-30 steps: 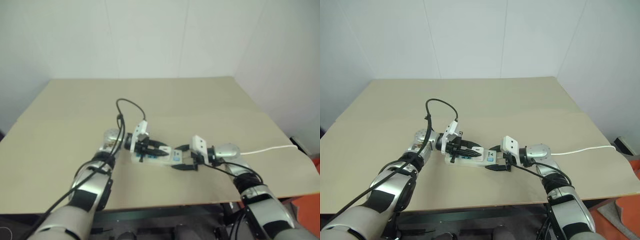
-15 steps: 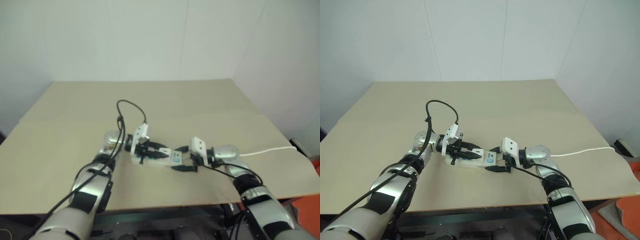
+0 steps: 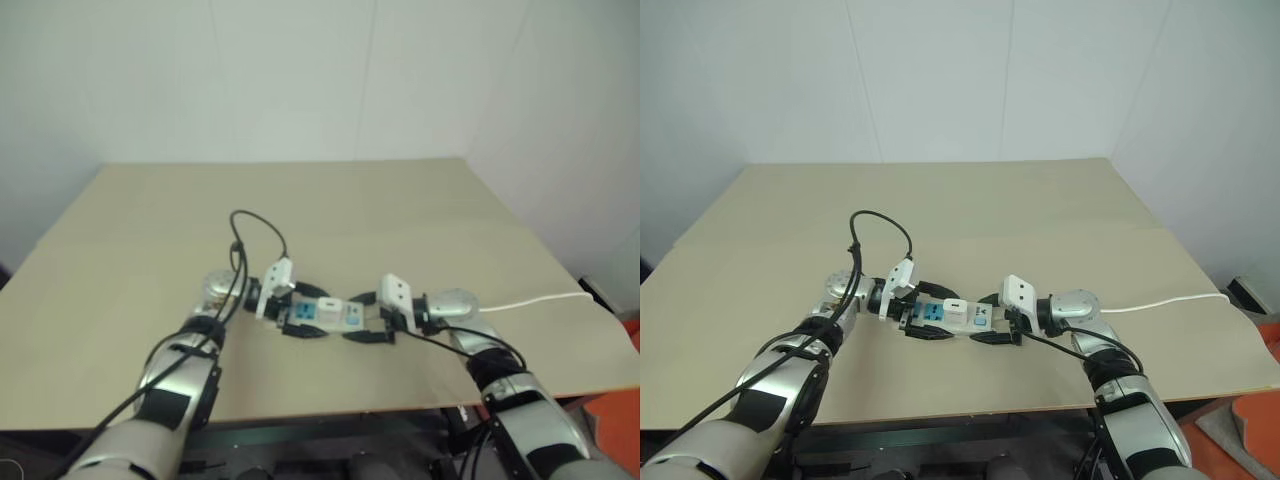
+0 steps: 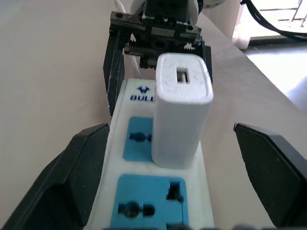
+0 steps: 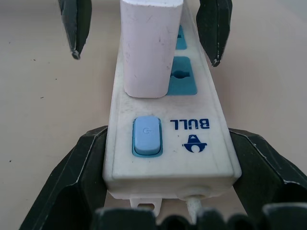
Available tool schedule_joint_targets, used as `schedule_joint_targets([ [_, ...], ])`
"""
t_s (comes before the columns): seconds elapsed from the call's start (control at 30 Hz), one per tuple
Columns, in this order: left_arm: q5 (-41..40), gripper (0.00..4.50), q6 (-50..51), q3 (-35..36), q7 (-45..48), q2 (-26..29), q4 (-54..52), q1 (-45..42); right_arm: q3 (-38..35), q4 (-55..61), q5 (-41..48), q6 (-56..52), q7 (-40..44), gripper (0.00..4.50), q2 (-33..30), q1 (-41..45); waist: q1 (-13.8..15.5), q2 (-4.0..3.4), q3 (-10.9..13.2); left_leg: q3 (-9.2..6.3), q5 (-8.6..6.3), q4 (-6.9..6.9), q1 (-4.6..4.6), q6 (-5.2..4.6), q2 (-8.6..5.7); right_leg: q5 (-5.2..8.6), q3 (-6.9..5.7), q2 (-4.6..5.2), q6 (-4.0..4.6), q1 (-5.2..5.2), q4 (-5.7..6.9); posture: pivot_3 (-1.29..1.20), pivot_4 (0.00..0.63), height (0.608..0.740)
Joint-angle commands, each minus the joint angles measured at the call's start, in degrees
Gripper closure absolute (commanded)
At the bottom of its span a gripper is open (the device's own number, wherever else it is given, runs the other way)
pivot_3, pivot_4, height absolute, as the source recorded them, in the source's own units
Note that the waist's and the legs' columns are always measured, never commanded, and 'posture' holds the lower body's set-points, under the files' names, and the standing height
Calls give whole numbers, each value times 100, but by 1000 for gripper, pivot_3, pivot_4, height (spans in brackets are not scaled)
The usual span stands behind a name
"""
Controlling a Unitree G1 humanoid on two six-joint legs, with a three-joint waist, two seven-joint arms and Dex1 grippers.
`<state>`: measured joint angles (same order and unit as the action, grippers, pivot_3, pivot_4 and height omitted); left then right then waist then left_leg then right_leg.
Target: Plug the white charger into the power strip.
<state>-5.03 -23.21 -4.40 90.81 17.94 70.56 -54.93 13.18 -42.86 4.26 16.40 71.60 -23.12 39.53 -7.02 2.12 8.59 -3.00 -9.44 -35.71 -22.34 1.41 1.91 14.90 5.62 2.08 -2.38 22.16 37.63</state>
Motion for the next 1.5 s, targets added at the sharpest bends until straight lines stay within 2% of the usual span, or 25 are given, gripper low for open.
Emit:
schedule_joint_targets([
  [0.03, -282, 26, 103, 373, 158, 342, -195, -219, 83, -286, -324, -235, -326, 1099, 10, -24, -1, 9, 17, 0, 0, 1, -1, 0, 0, -7, 0, 0, -12, 2, 0, 0, 150, 740],
  [0.07, -467, 26, 190, 412, 164, 447, -351, -245, 35, -309, -244, -416, -289, 1099, 38, 24, 0, 13, 22, -1, 0, 2, -3, 0, 1, -20, -1, 0, -34, 4, 0, 0, 150, 740],
  [0.17, -1688, 0, 1079, 328, 169, 1009, -1510, -88, 2, -186, -140, -574, 19, 53, -48, 58, 29, 25, 73, -3, 0, 1, -10, 0, 1, -23, -2, 1, -40, 7, -1, 0, 150, 740],
  [0.33, -2572, 0, 1682, 202, 169, 1829, -2839, 544, -159, 199, 3, -683, 366, 6, -331, -2, 63, -22, 118, -2, -3, 2, -75, 5, 3, -20, -5, 2, -46, 60, -11, 0, 150, 740],
  [0.47, -2727, 0, 1970, 463, 169, 2553, -3534, 1442, -570, 1211, 393, -646, 716, 6, -1104, -485, 165, -48, 145, 2, -8, 2, -137, 11, 0, -15, -5, 10, -51, 117, -11, 0, 150, 740],
  [0.63, -2714, 0, 2153, 869, 169, 3115, -4065, 2370, -1330, 2319, 1082, -644, 1123, 6, -2204, -1256, 357, -56, 227, 4, -10, -5, -167, 13, -5, -11, -13, 21, -49, 144, -12, 0, 150, 740],
  [0.77, -2684, 0, 2371, 1216, 71, 3292, -4404, 2804, -2029, 2717, 1549, -911, 1303, 6, -3011, -1670, 407, -64, 239, 15, -9, -16, -171, 13, -6, -12, -12, 28, -50, 146, -12, 0, 150, 740],
  [0.97, -2614, 0, 2556, 1437, -49, 3310, -4663, 2988, -2655, 2789, 1745, -959, 1328, 6, -3726, -2088, 431, -63, 239, 24, -9, -17, -167, 13, 1, -15, -12, 28, -45, 149, -10, 0, 150, 740],
  [1.2, -2525, 0, 2602, 1366, -153, 3165, -4647, 2820, -2994, 3054, 1869, -1228, 1140, 6, -3966, -2421, 429, -65, 240, 37, -9, -17, -170, 13, 1, -15, -4, 29, -46, 153, -12, 0, 150, 740],
  [1.5, -2217, 0, 2381, 1220, 53, 2942, -4003, 2230, -3409, 3780, 2000, -1592, 887, 6, -4036, -2898, 446, -64, 241, 38, -8, -23, -177, 13, -2, -18, -4, 30, -52, 154, -12, 0, 150, 740],
])
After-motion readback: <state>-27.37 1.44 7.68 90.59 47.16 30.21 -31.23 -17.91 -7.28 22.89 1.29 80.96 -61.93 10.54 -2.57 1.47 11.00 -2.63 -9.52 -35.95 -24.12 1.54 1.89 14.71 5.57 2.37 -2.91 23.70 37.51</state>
